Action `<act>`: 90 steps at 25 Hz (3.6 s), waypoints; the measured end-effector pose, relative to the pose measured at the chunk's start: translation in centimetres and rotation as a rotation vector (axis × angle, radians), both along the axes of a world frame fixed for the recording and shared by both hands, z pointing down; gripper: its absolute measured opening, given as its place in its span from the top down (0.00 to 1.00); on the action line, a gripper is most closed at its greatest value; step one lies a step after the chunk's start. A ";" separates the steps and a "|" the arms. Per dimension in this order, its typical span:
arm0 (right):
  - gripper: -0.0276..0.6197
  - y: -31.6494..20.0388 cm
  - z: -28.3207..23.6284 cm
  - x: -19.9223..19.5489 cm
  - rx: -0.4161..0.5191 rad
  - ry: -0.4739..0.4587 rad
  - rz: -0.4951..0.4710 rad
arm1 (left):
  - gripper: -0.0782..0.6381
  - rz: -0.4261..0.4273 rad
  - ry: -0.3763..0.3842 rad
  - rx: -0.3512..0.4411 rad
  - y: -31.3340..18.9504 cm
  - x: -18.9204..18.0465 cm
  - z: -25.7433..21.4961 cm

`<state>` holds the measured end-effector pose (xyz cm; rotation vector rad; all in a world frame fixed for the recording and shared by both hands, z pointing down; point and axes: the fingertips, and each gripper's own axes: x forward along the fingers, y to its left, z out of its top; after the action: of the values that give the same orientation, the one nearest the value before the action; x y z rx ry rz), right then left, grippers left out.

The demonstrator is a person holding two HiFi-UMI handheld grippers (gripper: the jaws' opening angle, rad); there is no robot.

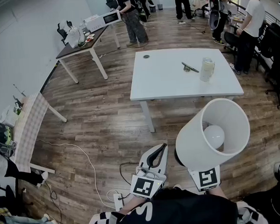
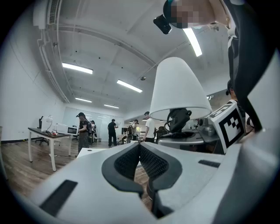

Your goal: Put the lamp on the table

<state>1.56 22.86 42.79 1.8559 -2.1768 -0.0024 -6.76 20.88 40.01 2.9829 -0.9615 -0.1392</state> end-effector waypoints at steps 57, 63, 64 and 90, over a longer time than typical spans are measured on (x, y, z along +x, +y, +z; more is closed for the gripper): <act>0.85 -0.9 0.8 -7.8 -0.005 0.039 0.084 | 0.88 0.058 0.052 -0.036 -2.1 -8.5 1.2; 0.85 -3.3 0.7 -6.8 0.026 0.048 0.055 | 0.88 0.029 0.044 -0.028 -4.2 -7.8 1.3; 0.85 -3.9 0.7 -6.6 0.024 0.035 0.057 | 0.88 0.024 0.042 -0.028 -4.8 -7.7 1.3; 0.85 -23.9 0.9 6.1 -0.005 0.002 -0.070 | 0.88 -0.102 0.029 -0.023 -24.0 5.5 1.6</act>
<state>7.71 -1.03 43.67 1.7751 -2.2372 -0.0139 -1.27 -3.13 41.60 2.9035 -1.1048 -0.1697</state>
